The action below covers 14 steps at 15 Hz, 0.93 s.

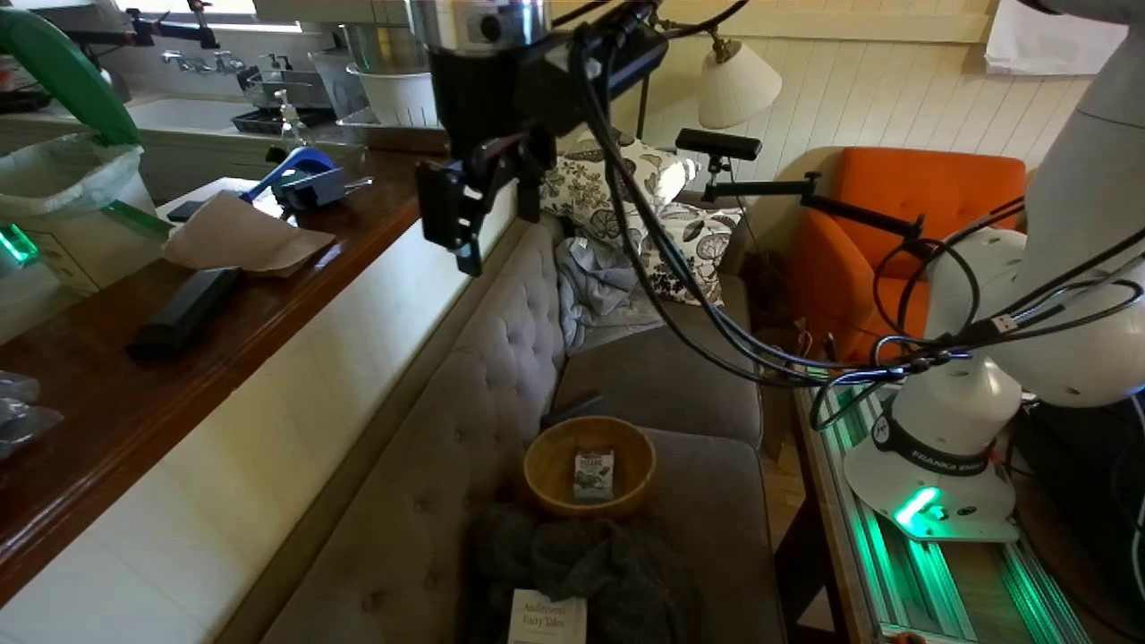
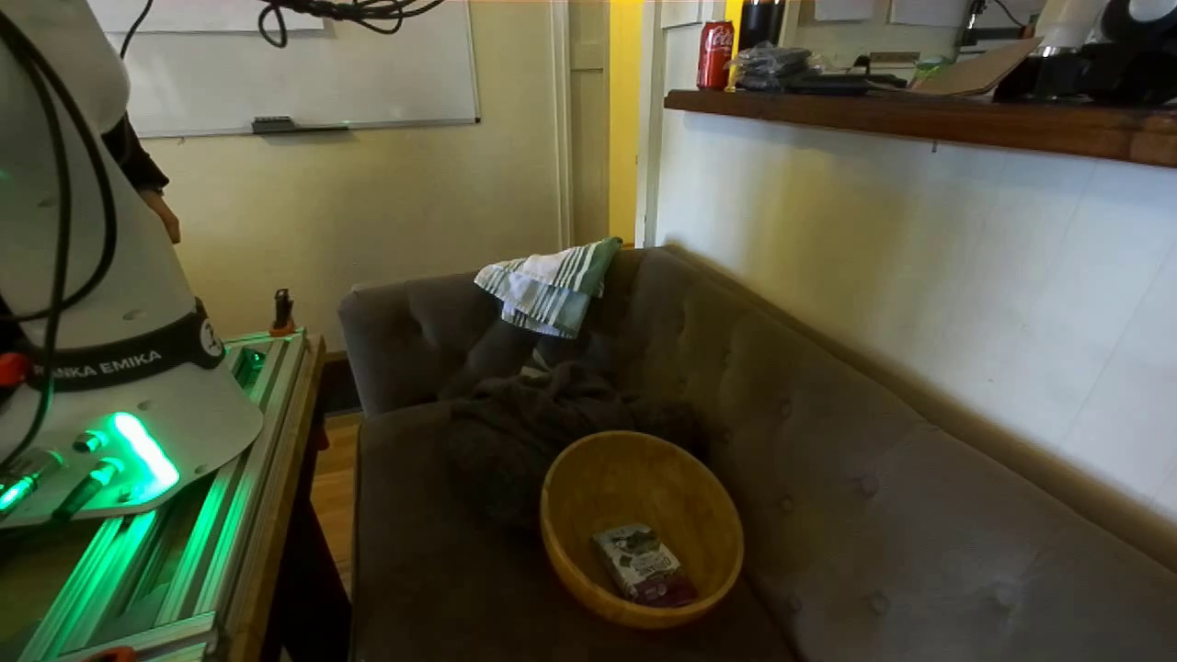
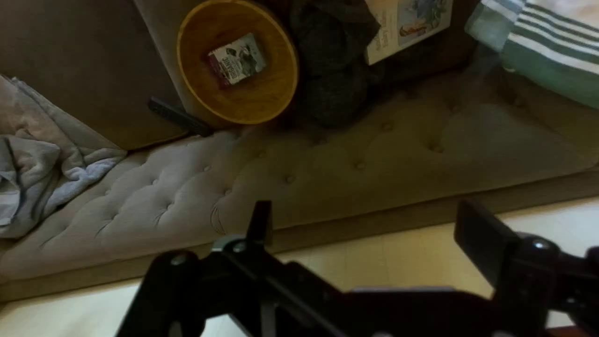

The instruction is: Remove the black remote from the top counter and put it in the wooden bowl

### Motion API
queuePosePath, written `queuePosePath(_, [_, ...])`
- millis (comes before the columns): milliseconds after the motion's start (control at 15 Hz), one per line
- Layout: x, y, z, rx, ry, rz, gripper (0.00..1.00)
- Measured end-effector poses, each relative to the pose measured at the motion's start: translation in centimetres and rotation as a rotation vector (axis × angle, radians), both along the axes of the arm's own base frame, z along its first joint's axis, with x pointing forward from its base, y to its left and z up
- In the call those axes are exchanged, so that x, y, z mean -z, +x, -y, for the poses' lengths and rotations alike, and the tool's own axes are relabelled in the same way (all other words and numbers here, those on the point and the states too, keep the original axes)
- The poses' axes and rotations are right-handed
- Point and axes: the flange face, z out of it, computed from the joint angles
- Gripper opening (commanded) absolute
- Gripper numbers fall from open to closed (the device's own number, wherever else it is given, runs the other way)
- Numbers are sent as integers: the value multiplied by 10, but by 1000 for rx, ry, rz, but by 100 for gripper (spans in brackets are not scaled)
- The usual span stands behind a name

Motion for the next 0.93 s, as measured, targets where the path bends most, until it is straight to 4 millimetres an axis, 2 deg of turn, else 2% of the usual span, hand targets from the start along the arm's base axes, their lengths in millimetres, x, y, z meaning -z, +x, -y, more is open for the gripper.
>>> queuePosePath(200, [-6,30,-16,88,30,24,100])
queuePosePath(467, [-13,68,-20,202,77,51,100])
queuePosePath(600, [-9,74,-21,202,79,48,100])
queuePosePath(933, [-8,72,-21,202,77,45,100])
